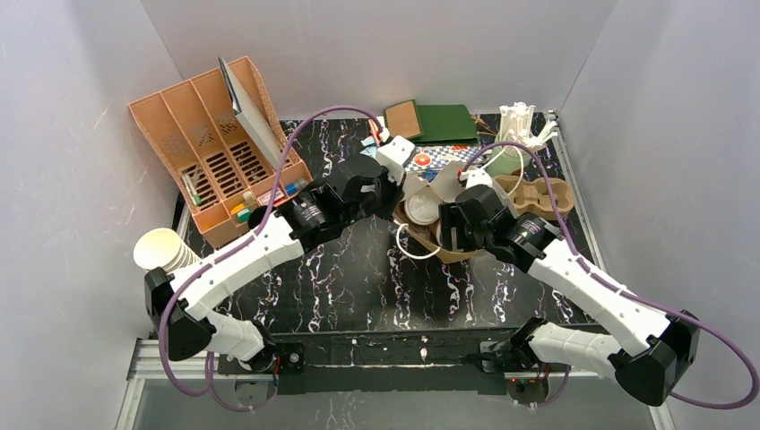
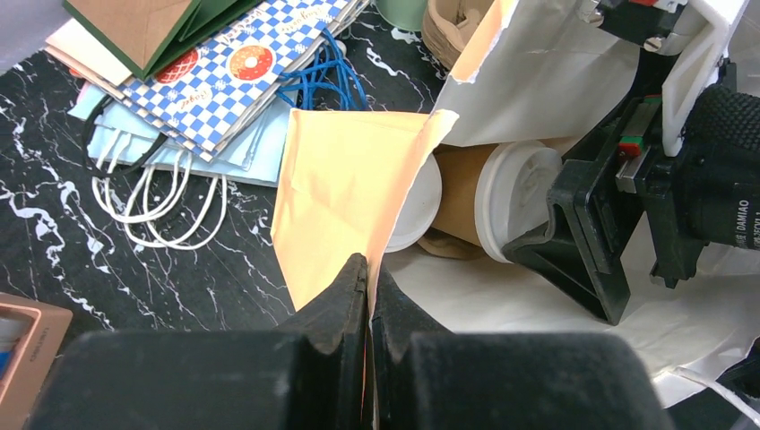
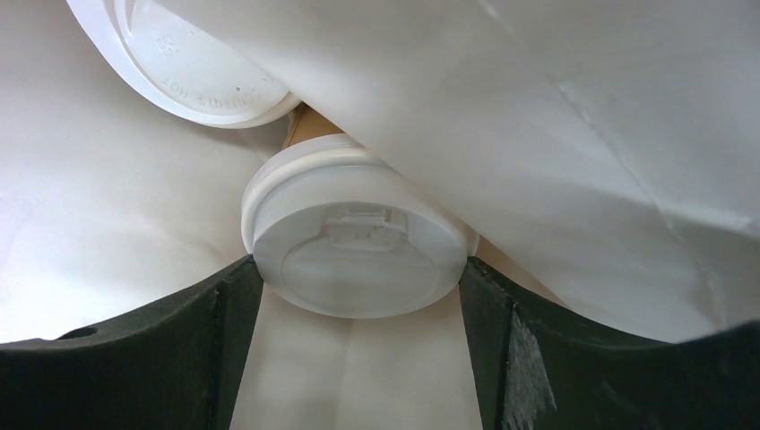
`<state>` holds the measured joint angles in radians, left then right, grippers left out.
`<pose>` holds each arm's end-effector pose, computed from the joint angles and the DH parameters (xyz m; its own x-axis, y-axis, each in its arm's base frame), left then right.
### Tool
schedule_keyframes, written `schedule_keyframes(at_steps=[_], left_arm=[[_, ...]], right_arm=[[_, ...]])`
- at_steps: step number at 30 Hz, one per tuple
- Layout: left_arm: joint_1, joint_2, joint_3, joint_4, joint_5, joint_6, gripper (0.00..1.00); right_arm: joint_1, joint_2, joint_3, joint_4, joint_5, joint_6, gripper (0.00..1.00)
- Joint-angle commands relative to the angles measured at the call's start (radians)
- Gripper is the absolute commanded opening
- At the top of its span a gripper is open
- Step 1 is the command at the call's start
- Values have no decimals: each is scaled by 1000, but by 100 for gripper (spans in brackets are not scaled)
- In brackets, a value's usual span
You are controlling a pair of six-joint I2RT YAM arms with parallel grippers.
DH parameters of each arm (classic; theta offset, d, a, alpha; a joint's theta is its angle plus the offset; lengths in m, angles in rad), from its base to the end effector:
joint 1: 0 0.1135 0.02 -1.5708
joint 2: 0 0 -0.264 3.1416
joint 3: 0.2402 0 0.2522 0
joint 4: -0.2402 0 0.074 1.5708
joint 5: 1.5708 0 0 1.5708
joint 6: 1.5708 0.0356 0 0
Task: Pack the takeout coffee
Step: Place the coffee cup on the cup tray.
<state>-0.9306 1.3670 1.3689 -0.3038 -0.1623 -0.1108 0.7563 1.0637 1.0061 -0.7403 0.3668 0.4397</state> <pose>0.1931 -0.2497 0.4001 -0.2538 0.1581 -0.9542 0.6754 0.7352 -0.0578 0.1649 0.1380 0.3133 -0.6663 -0.0824 -0.7411 -0.1932 0.9790 0.0649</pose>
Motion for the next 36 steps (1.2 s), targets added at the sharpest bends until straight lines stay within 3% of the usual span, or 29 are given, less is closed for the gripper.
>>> schedule_keyframes(at_steps=[1,11,21,26,36], left_arm=[[6,-74,2,37,-71,35,0],[6,-49,67,54,-104,81,0],[6,14,129,102,-85,175,0],[7,68,180,54,-75,235,0],[36,75,186,74,-2,231,0]], right_arm=[[-4,-18,-1,-48,96,44,28],[-4,-64,-46,3,116,38,30],[7,48,-3,237,28,-190,32],[81,99,50,236,50,-257,31],[195,102,41,163,173,-233,31]])
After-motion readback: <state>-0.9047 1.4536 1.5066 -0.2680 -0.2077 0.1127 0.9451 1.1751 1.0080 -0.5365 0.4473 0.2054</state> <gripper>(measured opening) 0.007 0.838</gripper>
